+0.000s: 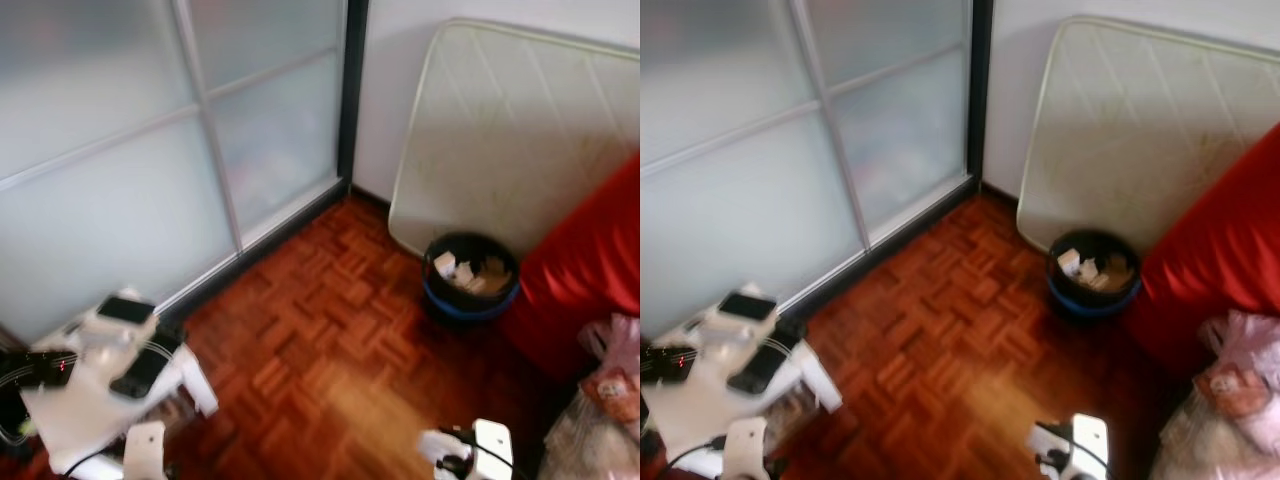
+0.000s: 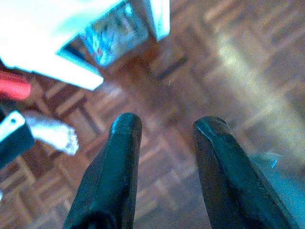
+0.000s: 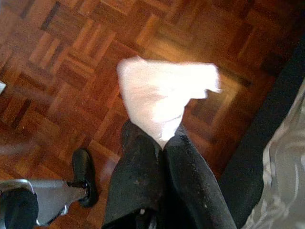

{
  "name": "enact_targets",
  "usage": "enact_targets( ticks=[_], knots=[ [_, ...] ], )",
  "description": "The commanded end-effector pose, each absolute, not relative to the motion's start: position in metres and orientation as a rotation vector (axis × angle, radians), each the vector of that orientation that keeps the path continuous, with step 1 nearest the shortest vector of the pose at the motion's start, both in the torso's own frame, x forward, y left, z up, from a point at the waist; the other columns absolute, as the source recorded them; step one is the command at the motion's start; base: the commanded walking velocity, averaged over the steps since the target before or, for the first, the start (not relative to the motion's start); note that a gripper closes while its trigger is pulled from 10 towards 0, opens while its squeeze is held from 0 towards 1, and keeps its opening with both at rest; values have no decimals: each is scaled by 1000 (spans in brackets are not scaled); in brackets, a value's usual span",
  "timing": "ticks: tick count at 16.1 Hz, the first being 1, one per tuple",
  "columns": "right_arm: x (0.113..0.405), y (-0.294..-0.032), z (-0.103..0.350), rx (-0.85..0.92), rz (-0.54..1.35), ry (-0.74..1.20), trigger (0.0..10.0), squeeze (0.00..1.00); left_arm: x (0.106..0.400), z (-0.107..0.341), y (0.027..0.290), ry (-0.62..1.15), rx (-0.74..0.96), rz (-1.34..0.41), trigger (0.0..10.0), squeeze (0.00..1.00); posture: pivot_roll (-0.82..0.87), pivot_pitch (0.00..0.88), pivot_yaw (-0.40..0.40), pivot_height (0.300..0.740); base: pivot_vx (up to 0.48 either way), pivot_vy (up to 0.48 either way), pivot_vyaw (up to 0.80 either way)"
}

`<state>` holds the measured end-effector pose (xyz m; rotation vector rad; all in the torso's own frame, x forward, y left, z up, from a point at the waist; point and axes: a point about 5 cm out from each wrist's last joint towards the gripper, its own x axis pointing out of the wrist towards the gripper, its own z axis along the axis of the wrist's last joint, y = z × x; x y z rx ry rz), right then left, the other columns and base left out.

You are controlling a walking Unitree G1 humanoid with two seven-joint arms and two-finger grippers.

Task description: Clean up the room

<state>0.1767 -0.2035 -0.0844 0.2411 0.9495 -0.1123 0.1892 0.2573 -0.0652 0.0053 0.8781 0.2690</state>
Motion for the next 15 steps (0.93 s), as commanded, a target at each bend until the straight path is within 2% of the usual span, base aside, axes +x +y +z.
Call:
enact_targets(
  ticks=[1, 15],
  knots=[
    [172, -211, -85, 255, -146, 958, 10000, 0, 190, -66, 255, 883, 5, 262, 10000, 0, 21, 0, -1, 740, 304, 0, 0],
    [176, -209, -84, 282, -162, 941, 10000, 0, 193, -64, 256, 883, 12, 243, 10000, 0, 22, 0, 13, 740, 324, 0, 0]
  ],
)
